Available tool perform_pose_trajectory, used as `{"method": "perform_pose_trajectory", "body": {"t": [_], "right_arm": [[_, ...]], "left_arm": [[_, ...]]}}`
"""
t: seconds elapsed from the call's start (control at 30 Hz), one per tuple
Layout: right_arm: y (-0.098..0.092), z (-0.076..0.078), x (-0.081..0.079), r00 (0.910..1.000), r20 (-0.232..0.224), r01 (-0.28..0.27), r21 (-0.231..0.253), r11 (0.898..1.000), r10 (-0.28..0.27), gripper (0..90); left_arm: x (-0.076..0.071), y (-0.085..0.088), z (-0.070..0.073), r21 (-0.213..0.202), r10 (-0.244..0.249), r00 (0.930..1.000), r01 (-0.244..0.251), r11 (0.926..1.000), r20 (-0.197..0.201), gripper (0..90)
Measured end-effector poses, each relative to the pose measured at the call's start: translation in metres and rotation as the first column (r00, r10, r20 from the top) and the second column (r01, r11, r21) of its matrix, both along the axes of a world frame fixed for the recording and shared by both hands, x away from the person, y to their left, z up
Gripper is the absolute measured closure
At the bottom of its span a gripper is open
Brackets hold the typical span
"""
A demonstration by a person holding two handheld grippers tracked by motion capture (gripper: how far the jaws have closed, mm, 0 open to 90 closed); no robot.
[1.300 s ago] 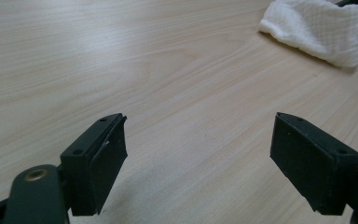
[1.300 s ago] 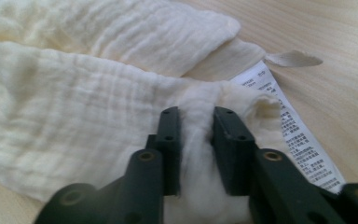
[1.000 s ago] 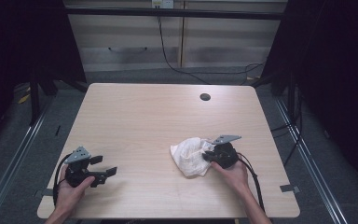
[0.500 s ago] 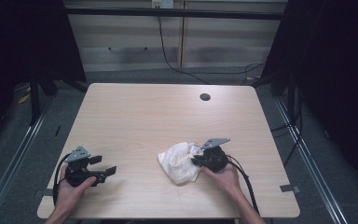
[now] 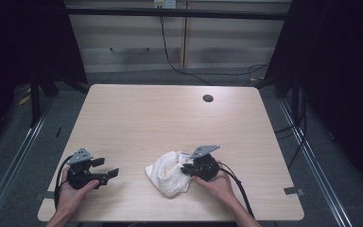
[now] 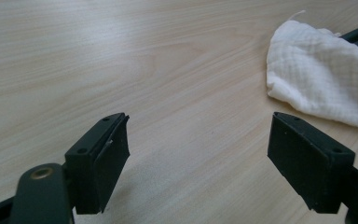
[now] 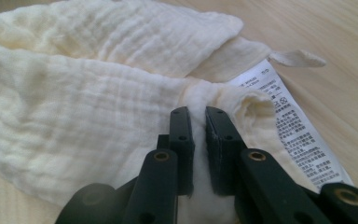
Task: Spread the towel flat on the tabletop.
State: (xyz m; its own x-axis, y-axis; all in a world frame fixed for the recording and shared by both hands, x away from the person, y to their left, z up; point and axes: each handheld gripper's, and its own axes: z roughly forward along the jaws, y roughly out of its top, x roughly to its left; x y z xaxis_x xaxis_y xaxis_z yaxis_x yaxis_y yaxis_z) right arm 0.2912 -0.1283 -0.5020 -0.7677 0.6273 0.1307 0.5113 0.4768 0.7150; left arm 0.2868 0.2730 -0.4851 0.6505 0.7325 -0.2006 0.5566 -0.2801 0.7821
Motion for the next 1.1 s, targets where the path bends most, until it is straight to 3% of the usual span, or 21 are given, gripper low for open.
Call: {"method": "perform_pose_trajectory", "body": {"t": [0.27, 0.37, 0.47, 0.57, 0.63, 0.73, 0.77, 0.87, 0.93, 1.1], "right_arm": [[0.020, -0.002, -0.005, 0.9987, 0.010, -0.050, 0.017, 0.999, 0.050, 81.5], [0.028, 0.000, -0.008, 0.9974, 0.027, -0.066, -0.007, 0.998, 0.066, 81.4], [0.036, -0.001, -0.010, 0.9956, 0.029, -0.089, 0.003, 0.996, 0.089, 81.3], [0.042, 0.000, -0.012, 0.9948, 0.025, -0.099, -0.003, 0.995, 0.099, 78.1], [0.043, 0.002, -0.011, 0.9949, 0.006, -0.101, 0.005, 0.995, 0.101, 68.0], [0.041, 0.005, -0.011, 0.9941, 0.012, -0.108, 0.016, 0.994, 0.108, 64.3], [0.034, 0.012, -0.011, 0.9962, 0.018, -0.086, 0.061, 0.994, 0.086, 60.4], [0.021, 0.023, -0.010, 0.9983, 0.038, -0.047, 0.085, 0.995, 0.044, 58.0], [0.011, 0.029, -0.010, 0.9987, 0.048, -0.024, 0.100, 0.995, 0.019, 57.7], [-0.011, 0.034, -0.013, 0.9978, 0.051, 0.038, 0.076, 0.996, -0.042, 57.1]], "left_arm": [[0.000, -0.001, 0.000, -0.003, 0.001, 1.0000, -0.001, 1.0000, -0.003, 20.1], [0.001, -0.002, -0.001, 0.002, -0.003, 1.0000, 0.003, 1.0000, -0.004, 20.1], [0.001, -0.004, -0.001, 0.006, -0.009, 0.9999, 0.009, 0.9999, -0.005, 20.2], [0.002, -0.007, 0.000, 0.014, -0.019, 0.9998, 0.019, 0.9997, -0.006, 20.6], [0.001, -0.009, 0.001, 0.008, -0.019, 0.9998, 0.019, 0.9998, -0.007, 21.6], [0.001, -0.010, 0.003, 0.004, -0.014, 0.9999, 0.014, 0.9999, -0.005, 21.8], [0.003, -0.011, 0.006, -0.001, -0.016, 0.9999, 0.016, 0.9999, 0.001, 22.2], [0.005, -0.016, 0.016, -0.013, -0.021, 0.9994, 0.021, 0.9997, 0.029, 26.1], [0.010, -0.023, 0.020, -0.005, -0.038, 0.9990, 0.038, 0.9993, 0.025, 26.8], [0.022, -0.046, 0.027, 0.037, -0.101, 0.9946, 0.100, 0.9943, 0.025, 30.9]]}}
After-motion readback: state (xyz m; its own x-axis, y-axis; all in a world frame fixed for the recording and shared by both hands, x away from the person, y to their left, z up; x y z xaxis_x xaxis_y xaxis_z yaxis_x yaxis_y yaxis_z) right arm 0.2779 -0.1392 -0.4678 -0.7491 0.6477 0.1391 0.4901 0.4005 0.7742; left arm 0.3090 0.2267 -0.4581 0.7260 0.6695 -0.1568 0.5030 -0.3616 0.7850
